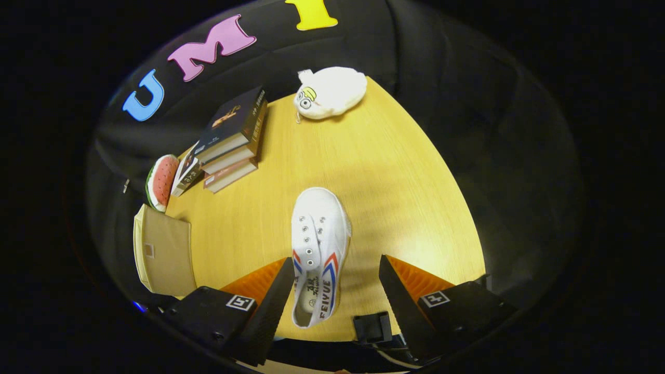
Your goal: Open the storage box then place both shoes into the box .Put the left shoe in first, then the right shoe, with the right side of both shoes facing outward in a uniform manner.
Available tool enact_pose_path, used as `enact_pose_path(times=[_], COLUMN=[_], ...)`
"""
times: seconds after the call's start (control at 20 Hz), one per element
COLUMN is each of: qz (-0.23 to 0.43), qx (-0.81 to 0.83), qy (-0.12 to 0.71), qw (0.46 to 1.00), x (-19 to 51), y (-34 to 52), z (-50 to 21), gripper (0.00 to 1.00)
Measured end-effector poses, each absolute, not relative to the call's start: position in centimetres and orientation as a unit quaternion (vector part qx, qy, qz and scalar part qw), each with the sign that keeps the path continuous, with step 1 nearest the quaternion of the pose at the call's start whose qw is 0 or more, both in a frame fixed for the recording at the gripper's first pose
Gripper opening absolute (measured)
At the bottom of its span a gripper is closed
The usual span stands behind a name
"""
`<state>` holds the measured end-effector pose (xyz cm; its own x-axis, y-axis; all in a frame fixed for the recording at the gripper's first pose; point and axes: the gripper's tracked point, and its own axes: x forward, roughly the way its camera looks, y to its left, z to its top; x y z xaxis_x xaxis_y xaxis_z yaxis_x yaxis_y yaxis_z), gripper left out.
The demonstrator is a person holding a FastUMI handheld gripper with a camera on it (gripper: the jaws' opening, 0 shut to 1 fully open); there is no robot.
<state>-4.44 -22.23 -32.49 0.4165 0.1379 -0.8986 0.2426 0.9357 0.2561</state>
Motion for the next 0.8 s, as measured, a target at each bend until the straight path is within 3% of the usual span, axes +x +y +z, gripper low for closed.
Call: enact_pose_path(times=[0.3, 0.65, 0.75, 0.8], qz=[-0.01, -0.015, 0.002, 0.007], qx=[0.226, 0.225, 0.221, 0.235], qy=[0.594, 0.611, 0.613, 0.618], qw=[0.772, 0.759, 0.759, 0.751], x=[-5.6, -4.2, -3.9, -4.0], y=[-21.0, -20.7, -19.7, -18.6], z=[-36.9, -39.5, -39.7, -39.8], gripper=[0.99, 0.97, 0.93, 0.83])
